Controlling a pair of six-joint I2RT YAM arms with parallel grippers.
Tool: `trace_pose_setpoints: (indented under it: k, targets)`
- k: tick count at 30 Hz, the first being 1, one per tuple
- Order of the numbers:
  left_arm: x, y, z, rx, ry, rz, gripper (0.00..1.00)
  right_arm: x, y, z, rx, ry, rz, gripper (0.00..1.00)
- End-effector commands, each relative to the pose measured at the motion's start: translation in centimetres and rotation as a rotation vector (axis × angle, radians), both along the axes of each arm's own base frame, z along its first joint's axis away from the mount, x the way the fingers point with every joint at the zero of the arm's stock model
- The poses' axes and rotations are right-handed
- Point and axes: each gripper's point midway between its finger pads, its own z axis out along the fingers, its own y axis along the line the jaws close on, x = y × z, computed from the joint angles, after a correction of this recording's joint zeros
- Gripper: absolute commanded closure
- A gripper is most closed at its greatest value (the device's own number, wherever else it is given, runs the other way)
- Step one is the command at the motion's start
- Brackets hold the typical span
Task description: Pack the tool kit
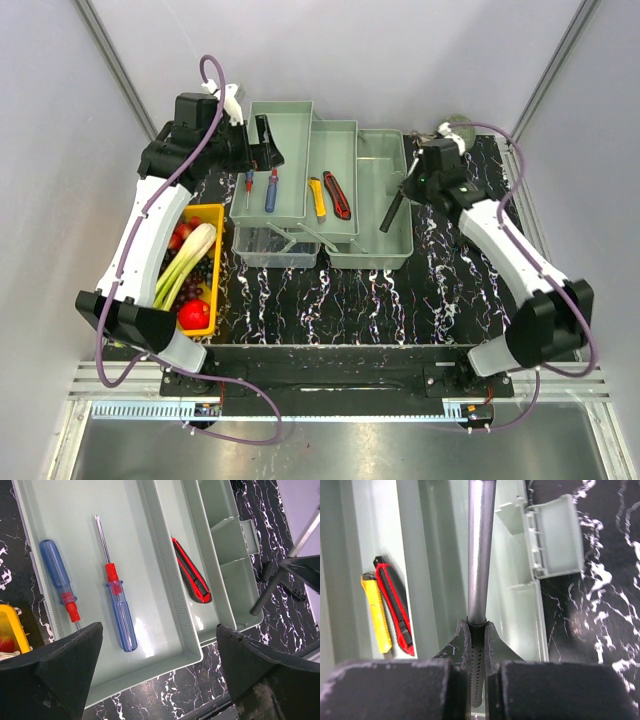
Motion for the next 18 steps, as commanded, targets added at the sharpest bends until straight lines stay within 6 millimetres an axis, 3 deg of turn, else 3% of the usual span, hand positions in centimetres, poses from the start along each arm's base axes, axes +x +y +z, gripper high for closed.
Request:
trace_pose_setpoints:
  k: [1,7,18]
  targets:
    - [-0.8,0.4,4.2,-0.039,-0.126,0.011,0.01,4.5,3.0,1.5,-0.106,-0.147,0.162,1.0]
    - [-1.2,0.7,5.3,-0.038,-0.158,0.019,0.01,7.2,4.7,-2.9,-0.241,-0.075,0.277,1.0]
    - [-1.4,1.1,5.5,-0.028,-0.169,0.03,0.01,8.1,8.3,-10.6,-0.256,0.108,0.358,1.0]
